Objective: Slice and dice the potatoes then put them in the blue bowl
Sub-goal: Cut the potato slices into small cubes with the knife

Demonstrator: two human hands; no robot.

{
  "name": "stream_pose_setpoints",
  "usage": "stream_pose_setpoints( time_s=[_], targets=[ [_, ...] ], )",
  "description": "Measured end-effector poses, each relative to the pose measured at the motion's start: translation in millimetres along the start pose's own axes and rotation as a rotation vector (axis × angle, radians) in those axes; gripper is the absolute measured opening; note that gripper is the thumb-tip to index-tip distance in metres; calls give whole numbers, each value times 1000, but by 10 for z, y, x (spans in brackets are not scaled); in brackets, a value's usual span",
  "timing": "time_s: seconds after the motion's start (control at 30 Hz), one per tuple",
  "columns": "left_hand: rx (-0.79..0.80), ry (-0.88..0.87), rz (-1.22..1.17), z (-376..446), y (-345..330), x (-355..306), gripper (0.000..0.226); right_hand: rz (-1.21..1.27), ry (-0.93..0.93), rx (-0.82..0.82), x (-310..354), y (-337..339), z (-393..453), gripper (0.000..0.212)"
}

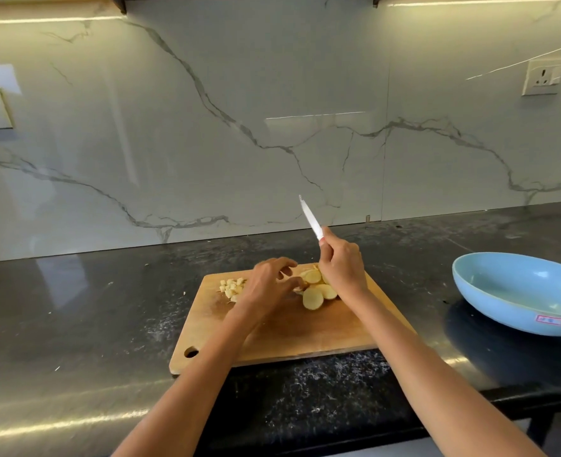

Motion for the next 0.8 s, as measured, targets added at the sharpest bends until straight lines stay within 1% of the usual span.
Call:
stream_pose_setpoints(
  time_s=[0.1,0.27,0.43,0.5,0.63,0.8],
  targets=[
    [84,70,-49,85,-151,-105,49,-2,-7,11,2,-7,-4,34],
    [62,88,-48,175,-155,-130,35,-14,-2,9,22,-10,-6,34],
    [112,66,-40,143,-116,-113,38,-20,5,25,29,-12,-4,34],
    [87,53,-46,131,-87,-89,34,-15,10,25,31,-3,-9,34],
    [-56,65,-115,102,37,37,24,-7,3,25,27,18,-13,33],
    [-72,126,-138,22,75,199,17,-5,4,37,32,15,-28,34]
  ],
)
Point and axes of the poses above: each hand's wrist, its own z-axis towards the middle knuckle, its own y-axis out of the back of the hand, x = y × z, the point moved 4 cm from there along z, towards the middle knuckle, and after that the axes turned 5 degrees about x, right-handed, at the moved point
